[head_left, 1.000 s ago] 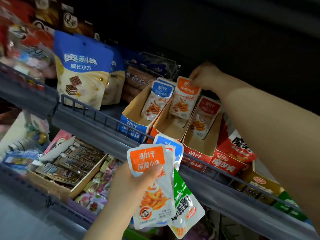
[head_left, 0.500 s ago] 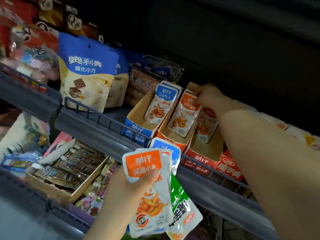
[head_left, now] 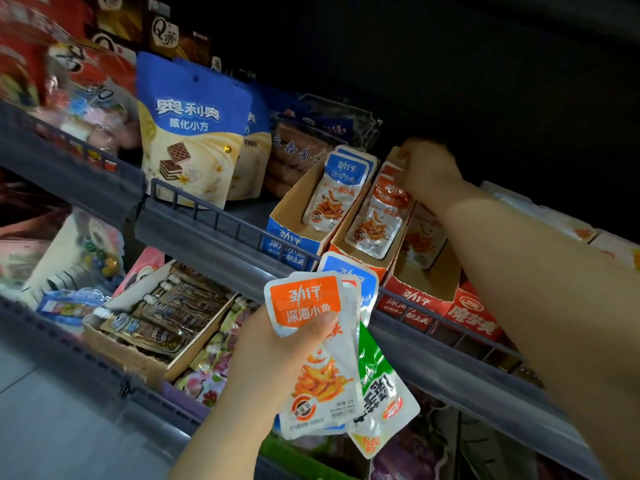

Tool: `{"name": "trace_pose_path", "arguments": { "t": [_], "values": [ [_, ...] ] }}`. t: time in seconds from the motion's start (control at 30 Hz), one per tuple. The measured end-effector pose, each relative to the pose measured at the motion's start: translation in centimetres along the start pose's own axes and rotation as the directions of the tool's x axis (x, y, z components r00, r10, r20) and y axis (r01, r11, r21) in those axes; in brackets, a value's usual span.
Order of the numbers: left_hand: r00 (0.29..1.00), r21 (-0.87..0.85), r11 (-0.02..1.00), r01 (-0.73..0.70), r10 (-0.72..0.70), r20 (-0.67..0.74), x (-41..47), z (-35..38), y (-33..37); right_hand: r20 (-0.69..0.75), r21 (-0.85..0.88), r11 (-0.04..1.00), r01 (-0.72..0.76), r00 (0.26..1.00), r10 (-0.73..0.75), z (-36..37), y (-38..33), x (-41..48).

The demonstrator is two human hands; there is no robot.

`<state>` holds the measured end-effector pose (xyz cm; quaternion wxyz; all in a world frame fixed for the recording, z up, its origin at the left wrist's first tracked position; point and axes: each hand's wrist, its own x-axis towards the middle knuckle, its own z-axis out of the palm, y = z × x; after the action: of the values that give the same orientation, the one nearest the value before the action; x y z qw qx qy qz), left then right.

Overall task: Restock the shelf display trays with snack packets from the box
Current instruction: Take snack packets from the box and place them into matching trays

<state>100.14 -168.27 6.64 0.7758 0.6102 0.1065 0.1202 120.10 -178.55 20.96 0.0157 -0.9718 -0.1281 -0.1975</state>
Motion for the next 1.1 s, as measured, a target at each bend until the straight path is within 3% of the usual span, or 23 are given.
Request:
{"name": "trace_pose_path", "arguments": {
  "t": [0.2, 0.33, 0.4, 0.5, 0.6, 0.7, 0.8, 1.1],
  "values": [
    [0.999, 0.000, 0.999, 0.033, -0.032, 0.036, -1.8, 1.0, 0.9, -0.179, 0.220, 0.952, 0.212, 0.968, -0.174, -3.3, -2.0, -4.9],
    [0.996, -0.039, 0.997, 0.073, -0.071, 0.053, -3.2, 1.7, 1.4, -0.257, 0.436, 0.815, 0.381, 0.921, -0.294, -5.3, -1.2, -12.9],
    [0.996, -0.076, 0.995, 0.072, -0.068, 0.056, -3.8, 2.1, 1.5, -0.201, 0.572, 0.749, 0.333, 0.943, -0.266, -5.4, -0.2, -17.5],
    [0.998, -0.193, 0.979, 0.066, -0.063, 0.021, -4.3, 3.0, 1.4, -0.019, 0.679, 0.721, 0.141, 0.984, -0.175, -3.5, 1.0, -22.3],
    [0.995, -0.253, 0.962, 0.103, -0.104, 0.012, -4.8, 3.9, 1.5, 0.157, 0.760, 0.646, -0.061, 0.983, -0.092, -1.4, 1.2, -24.8],
    [0.992, -0.271, 0.954, 0.125, -0.120, 0.036, -5.4, 4.8, 1.5, 0.217, 0.804, 0.571, -0.167, 0.976, -0.021, -1.0, 0.7, -25.8],
    [0.996, -0.239, 0.967, 0.091, -0.092, 0.006, -5.8, 5.5, 1.7, 0.272, 0.885, 0.382, -0.266, 0.962, 0.041, -1.1, 0.5, -25.7],
    [0.997, -0.195, 0.980, 0.045, -0.032, 0.071, -5.4, 4.4, 1.8, 0.160, 0.974, 0.129, -0.188, 0.967, 0.199, 0.4, -1.1, -23.8]
  ]
}}
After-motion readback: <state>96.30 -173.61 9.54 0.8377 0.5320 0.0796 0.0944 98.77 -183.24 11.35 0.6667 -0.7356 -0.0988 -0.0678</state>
